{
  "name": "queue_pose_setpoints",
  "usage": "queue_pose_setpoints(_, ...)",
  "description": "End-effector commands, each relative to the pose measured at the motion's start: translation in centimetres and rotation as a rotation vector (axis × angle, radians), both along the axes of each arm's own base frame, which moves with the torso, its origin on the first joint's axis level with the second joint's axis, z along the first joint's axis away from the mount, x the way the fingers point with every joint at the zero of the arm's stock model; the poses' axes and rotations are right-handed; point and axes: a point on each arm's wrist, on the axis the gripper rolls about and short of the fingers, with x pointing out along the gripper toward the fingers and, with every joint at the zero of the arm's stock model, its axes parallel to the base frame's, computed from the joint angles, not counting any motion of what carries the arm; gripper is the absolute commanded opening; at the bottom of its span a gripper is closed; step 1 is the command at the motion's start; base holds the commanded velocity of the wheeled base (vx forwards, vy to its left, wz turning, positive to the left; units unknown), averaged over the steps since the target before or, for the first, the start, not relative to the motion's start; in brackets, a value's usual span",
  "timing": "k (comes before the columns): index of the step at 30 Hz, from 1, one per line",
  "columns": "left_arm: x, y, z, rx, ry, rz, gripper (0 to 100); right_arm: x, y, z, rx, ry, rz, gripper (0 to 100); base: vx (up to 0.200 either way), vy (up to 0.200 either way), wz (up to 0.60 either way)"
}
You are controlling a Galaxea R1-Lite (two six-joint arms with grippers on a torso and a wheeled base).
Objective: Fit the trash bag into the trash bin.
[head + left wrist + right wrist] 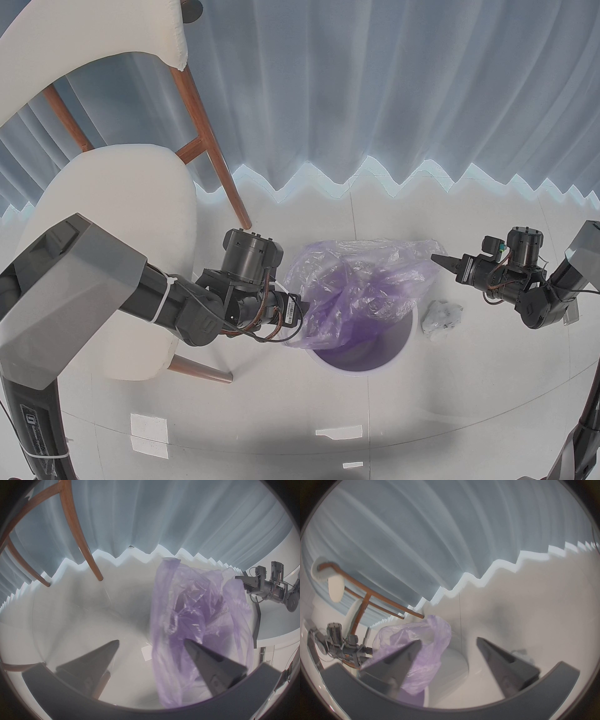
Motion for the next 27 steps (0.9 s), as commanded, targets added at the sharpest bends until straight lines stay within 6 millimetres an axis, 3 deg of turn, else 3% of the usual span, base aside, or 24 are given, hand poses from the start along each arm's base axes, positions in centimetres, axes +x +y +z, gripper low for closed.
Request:
queue_pose_setpoints(1,-1.1,-0.1,2.5,-0.025,-0.044,-0.014,100,-2.3,0.3,2.6,0.077,0.018,-0.018,100,0.0,0.0,0.0)
queue_pose_setpoints(9,-3.1,0.6,6.3,-0.063,-0.109,-0.033,100,-4.4,0.8,4.9,0.19,0.046,-0.037,100,0.0,0.0,0.0)
queue_pose_setpoints(12,-3.7,0.9,6.5,-0.064,-0.108,-0.032,100,-5.9,2.9,6.5,0.252,0.117,-0.002,100,0.0,0.0,0.0)
queue_pose_setpoints(17,-4.2,1.2,5.4,-0.046,-0.076,-0.031,100,-7.6,6.4,7.3,0.275,0.255,0.036,100,0.0,0.0,0.0)
queue_pose_setpoints(22,-4.9,0.4,5.3,-0.045,-0.073,-0.057,100,-7.4,9.1,7.3,0.231,0.332,-0.005,100,0.0,0.0,0.0)
queue_pose_setpoints(27,-5.9,-0.2,6.9,-0.081,-0.114,-0.094,100,-5.9,9.8,6.1,0.194,0.377,-0.066,100,0.0,0.0,0.0)
